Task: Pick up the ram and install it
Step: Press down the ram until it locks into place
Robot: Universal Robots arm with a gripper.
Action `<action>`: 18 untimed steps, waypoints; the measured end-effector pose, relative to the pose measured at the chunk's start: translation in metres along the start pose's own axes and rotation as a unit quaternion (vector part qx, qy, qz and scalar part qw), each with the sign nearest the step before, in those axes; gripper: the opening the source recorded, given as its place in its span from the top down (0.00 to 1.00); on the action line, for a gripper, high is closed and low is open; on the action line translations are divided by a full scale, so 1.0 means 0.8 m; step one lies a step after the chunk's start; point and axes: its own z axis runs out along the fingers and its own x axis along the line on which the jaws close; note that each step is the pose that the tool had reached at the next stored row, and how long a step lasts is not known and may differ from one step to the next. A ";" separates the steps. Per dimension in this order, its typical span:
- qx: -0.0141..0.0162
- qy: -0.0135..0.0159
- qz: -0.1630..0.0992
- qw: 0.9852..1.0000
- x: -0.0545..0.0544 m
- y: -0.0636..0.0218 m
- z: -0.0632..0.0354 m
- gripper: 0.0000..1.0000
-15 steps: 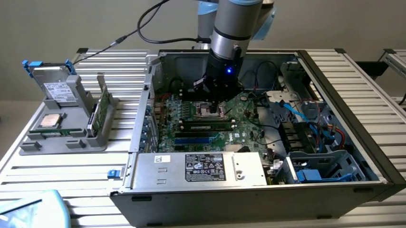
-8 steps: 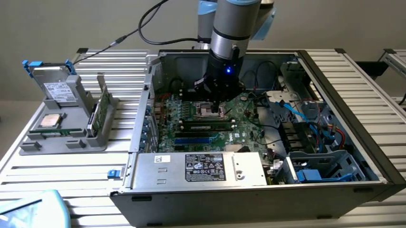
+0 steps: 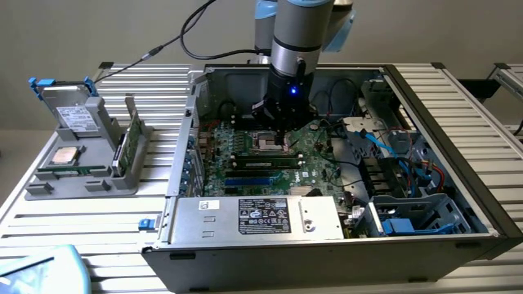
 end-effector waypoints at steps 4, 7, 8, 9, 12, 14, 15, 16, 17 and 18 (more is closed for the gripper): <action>-0.001 -0.004 0.010 1.000 0.000 0.000 0.000 0.90; 0.000 -0.004 0.010 1.000 0.001 0.000 0.000 0.90; 0.000 -0.004 0.010 1.000 0.002 0.000 0.000 0.90; 0.000 -0.004 0.010 1.000 0.004 -0.001 0.000 0.90; -0.001 -0.004 0.010 1.000 0.011 -0.004 0.000 0.90; -0.001 -0.005 0.010 1.000 0.014 -0.008 0.000 0.90; -0.001 -0.006 0.010 1.000 0.015 -0.010 -0.001 0.90; -0.002 -0.007 0.010 1.000 0.016 -0.013 -0.001 0.90; -0.002 -0.008 0.010 1.000 0.017 -0.015 -0.001 0.90; -0.002 -0.008 0.010 1.000 0.018 -0.018 -0.001 0.90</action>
